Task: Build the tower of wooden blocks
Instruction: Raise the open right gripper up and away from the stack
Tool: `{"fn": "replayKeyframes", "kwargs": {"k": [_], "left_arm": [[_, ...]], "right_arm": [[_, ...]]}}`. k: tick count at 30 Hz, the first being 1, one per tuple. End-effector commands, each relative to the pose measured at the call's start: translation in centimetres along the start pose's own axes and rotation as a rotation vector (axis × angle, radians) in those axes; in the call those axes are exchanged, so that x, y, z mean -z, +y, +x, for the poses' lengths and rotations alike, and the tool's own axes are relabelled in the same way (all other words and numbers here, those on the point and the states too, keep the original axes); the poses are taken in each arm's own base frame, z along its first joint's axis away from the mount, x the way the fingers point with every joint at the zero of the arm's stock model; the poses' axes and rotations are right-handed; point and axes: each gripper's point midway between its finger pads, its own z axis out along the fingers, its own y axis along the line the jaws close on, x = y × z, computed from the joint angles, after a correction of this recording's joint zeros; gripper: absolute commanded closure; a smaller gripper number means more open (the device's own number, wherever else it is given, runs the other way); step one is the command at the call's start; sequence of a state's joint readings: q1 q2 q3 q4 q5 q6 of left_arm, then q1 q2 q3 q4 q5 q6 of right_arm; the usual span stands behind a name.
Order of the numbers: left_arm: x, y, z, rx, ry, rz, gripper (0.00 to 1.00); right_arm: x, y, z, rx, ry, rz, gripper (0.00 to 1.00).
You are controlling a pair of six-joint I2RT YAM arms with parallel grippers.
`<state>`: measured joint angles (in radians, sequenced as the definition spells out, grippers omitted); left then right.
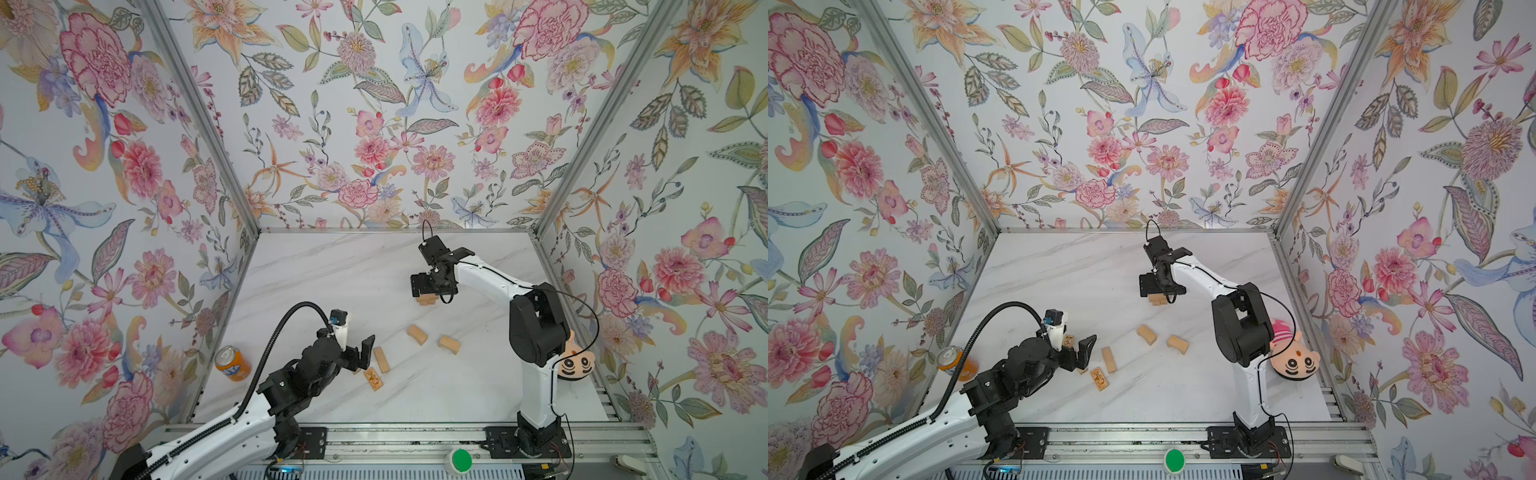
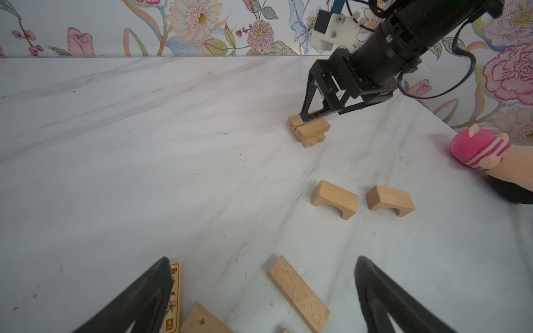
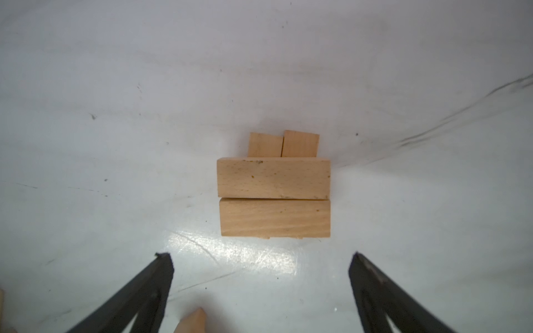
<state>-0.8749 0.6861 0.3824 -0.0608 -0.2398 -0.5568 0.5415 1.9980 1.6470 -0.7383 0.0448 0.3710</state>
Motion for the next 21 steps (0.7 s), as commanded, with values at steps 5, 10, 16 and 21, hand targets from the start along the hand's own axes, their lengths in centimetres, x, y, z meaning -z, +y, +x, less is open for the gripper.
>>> {"fn": "replayKeyframes", "kwargs": {"k": [5, 10, 16, 21], "left_arm": [[0.4, 0.3, -1.6, 0.020, -0.025, -0.023, 0.01], [0.1, 0.2, -2.0, 0.019, -0.023, -0.033, 0.01], [-0.3, -0.2, -2.8, 0.013, -0.026, -0.036, 0.01], [-0.9, -0.9, -3.1, 0.001, -0.022, -0.017, 0.01]], "right_arm": [[1.5, -1.7, -3.6, 0.005, -0.085, 0.051, 0.42], [-1.5, -2.2, -4.8, 0.009, -0.055, 0.069, 0.52], [-4.3, -2.9, -5.3, 0.011, -0.023, 0.088, 0.57], [-5.1, -3.2, -5.4, 0.011, -0.011, 0.085, 0.56]]}}
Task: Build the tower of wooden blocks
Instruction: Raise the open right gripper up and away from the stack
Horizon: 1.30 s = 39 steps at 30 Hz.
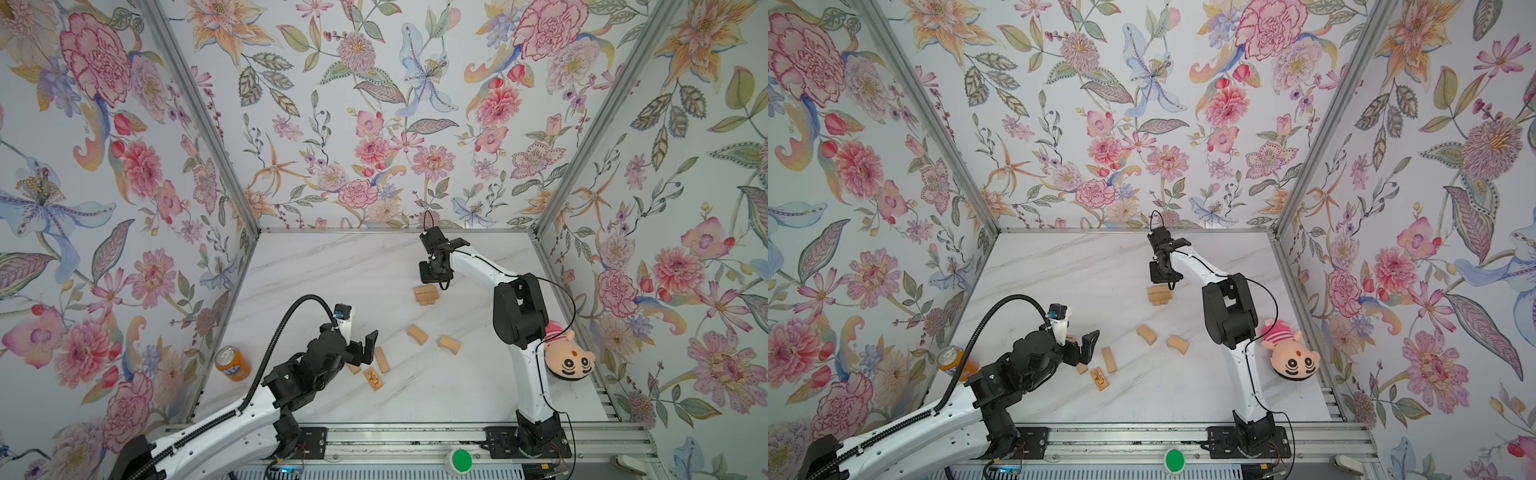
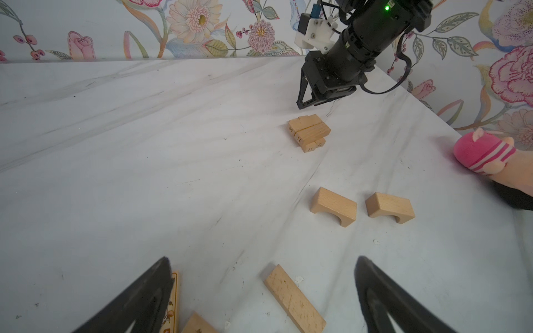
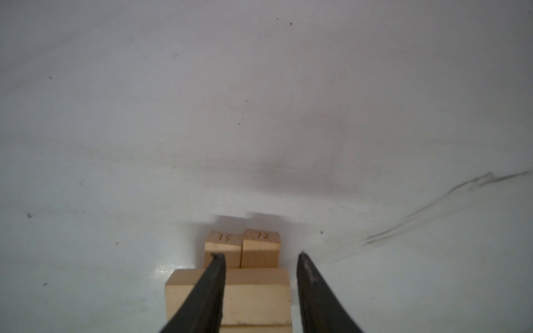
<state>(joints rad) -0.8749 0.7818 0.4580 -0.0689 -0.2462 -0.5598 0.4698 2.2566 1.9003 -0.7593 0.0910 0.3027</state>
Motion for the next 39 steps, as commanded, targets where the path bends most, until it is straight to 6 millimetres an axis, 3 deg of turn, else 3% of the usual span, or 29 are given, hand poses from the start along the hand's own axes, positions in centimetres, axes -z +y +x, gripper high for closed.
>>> {"fn": "replayKeyframes", "kwargs": {"k": [1, 11, 39], "left_arm": [[-0.2, -0.4, -2.0, 0.004, -0.043, 0.002, 0.01], [-0.9, -1.1, -2.2, -0.005, -0.034, 0.019, 0.01], [-1.0, -1.1, -1.9, 0.000, -0.029, 0.026, 0.01]], "right_arm": [[0.5, -0.5, -1.0, 0.003, -0.014, 0.006, 0.56], [-1.0, -1.3, -0.1, -0.003, 0.025, 0.009, 0.56], [-2.1, -2.1, 1.5, -0.009, 0.076, 0.012, 0.56]]}}
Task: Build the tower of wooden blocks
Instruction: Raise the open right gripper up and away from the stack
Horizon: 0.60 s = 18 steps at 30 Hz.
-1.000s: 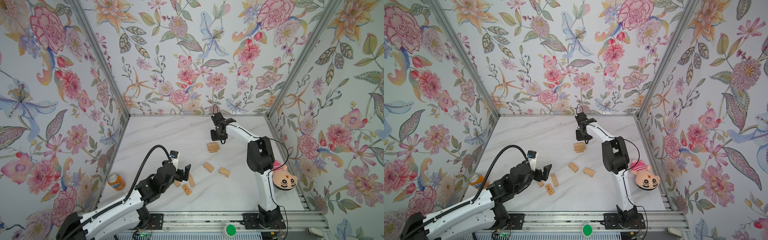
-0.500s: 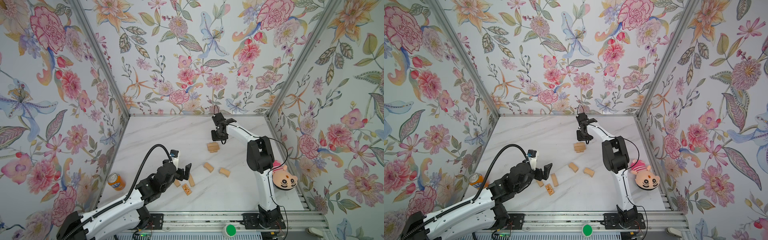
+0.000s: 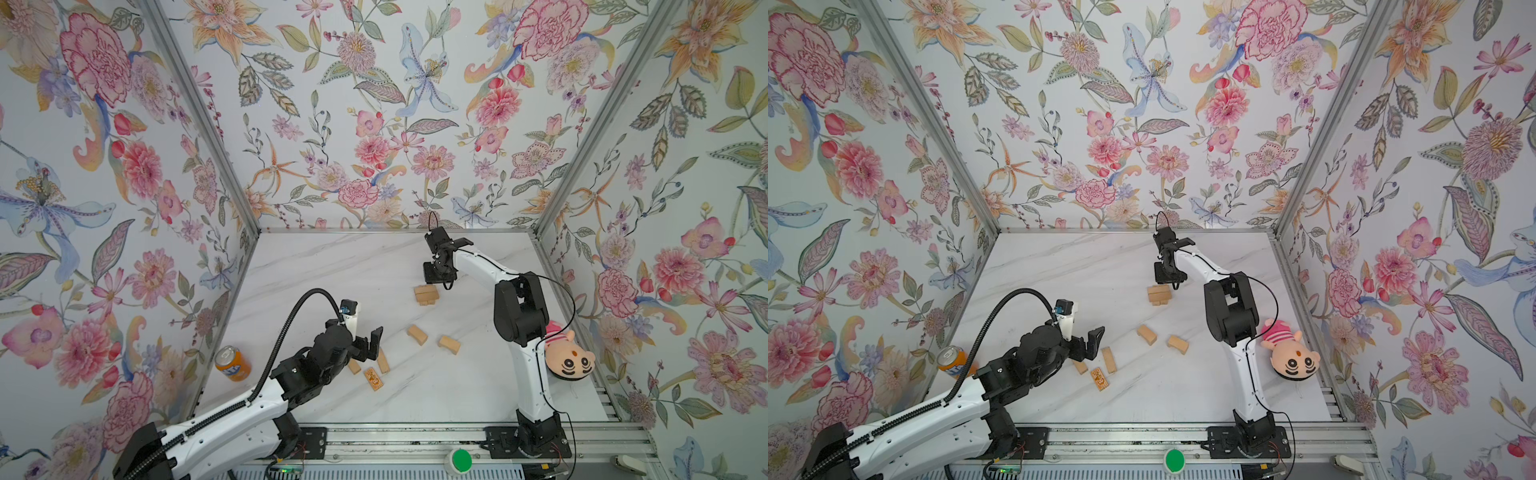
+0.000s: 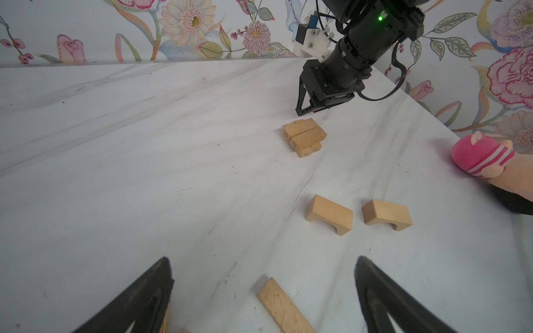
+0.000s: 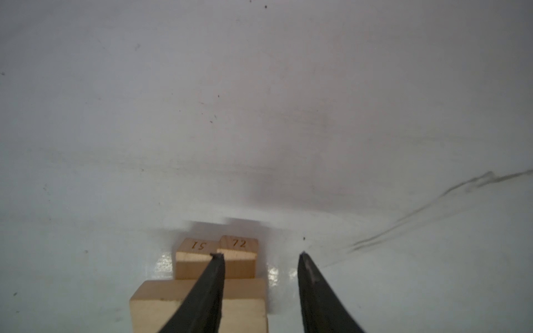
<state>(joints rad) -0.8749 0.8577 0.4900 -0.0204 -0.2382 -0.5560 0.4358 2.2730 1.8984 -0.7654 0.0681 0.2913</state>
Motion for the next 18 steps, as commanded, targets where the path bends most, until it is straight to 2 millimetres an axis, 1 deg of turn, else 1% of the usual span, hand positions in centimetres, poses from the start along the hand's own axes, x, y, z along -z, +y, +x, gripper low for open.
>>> {"fn": "replayKeyframes", "kwargs": {"k": [1, 11, 18], "left_arm": [[0.03, -0.35, -1.28, 0.003, -0.029, 0.017, 0.01], [0.02, -0.34, -1.19, 0.005, -0.027, 0.018, 0.01], [0.13, -0.36, -1.36, 0.007, -0.032, 0.020, 0.01]], "right_arm": [[-1.21, -0.84, 1.24, 0.006, 0.049, 0.016, 0.56], [-0.90, -1.15, 1.68, 0.009, 0.054, 0.022, 0.56], [-0.39, -1.43, 1.54, 0.007, 0.044, 0.028, 0.56]]}}
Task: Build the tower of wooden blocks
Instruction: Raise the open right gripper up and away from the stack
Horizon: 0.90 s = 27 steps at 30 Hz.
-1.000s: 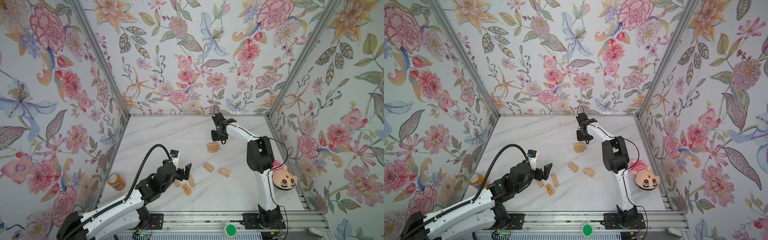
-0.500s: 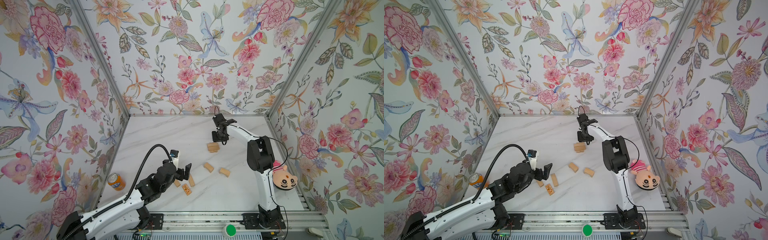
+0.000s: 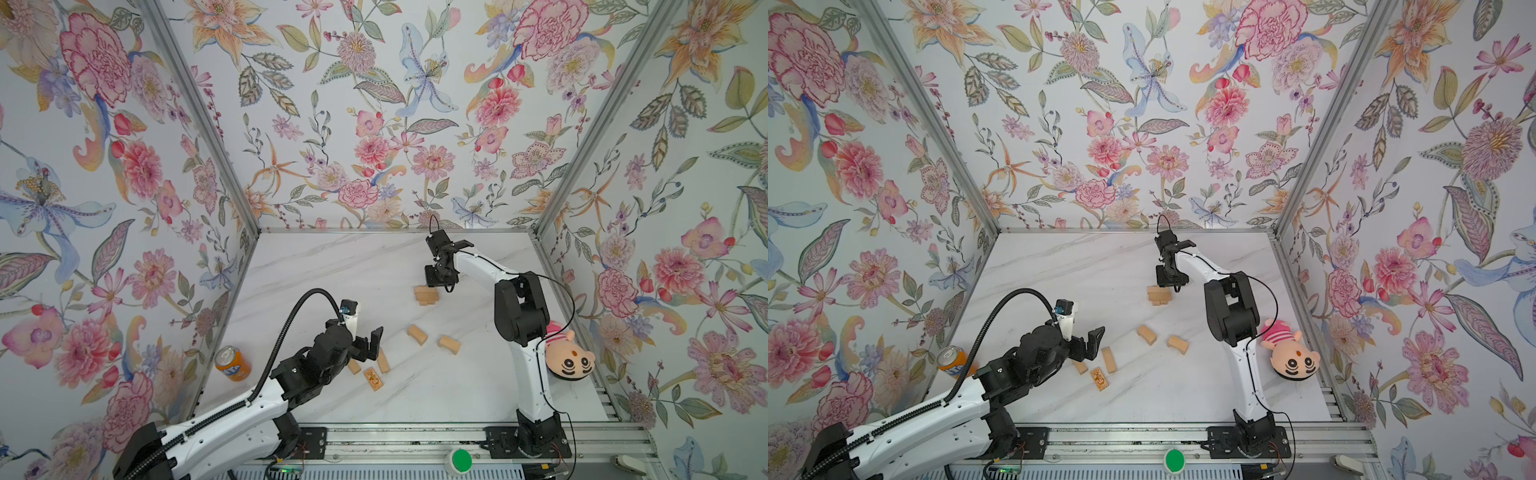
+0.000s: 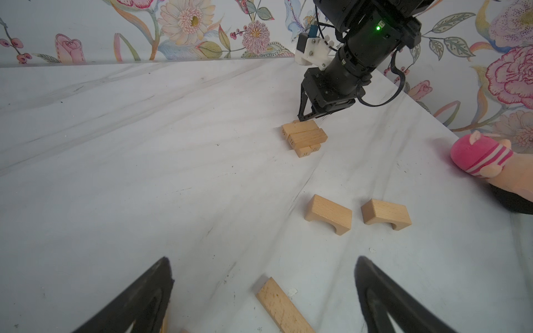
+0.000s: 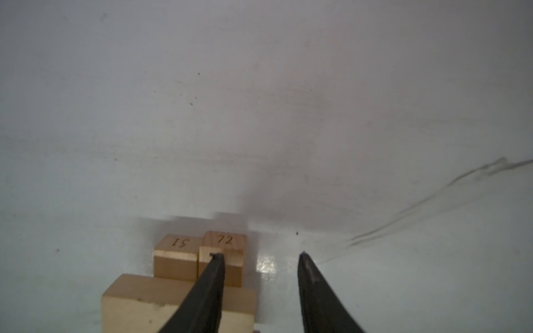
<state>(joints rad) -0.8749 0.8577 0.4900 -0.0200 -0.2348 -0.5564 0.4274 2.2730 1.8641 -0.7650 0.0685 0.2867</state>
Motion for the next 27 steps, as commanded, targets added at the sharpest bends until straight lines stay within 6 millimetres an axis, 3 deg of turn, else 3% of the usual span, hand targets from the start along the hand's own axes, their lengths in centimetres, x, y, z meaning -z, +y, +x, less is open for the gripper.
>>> {"fn": "replayKeyframes", "kwargs": {"k": [1, 6, 11, 16, 21, 27], "left_arm": [[0.1, -0.3, -1.3, 0.006, -0.032, 0.015, 0.01], [0.2, -0.3, -1.4, 0.002, -0.034, 0.015, 0.01], [0.3, -0.3, -1.9, -0.005, -0.045, 0.011, 0.01], [0.5, -0.3, -2.4, -0.003, -0.055, 0.010, 0.01], [0.8, -0.2, -2.4, 0.007, -0.058, 0.013, 0.01], [1.0, -0.2, -2.1, 0.008, -0.061, 0.020, 0.01]], "right_arm": [[0.4, -0.8, 0.5, 0.007, 0.013, 0.018, 0.56], [0.9, -1.1, -0.2, 0.009, -0.010, 0.024, 0.47], [2.7, -1.4, -2.5, 0.021, -0.080, 0.038, 0.23], [5.2, -2.1, -4.6, -0.008, -0.138, 0.028, 0.16], [6.3, -1.6, -2.8, -0.049, -0.114, -0.019, 0.17], [7.0, 1.4, 0.8, -0.006, -0.091, -0.020, 0.17]]}}
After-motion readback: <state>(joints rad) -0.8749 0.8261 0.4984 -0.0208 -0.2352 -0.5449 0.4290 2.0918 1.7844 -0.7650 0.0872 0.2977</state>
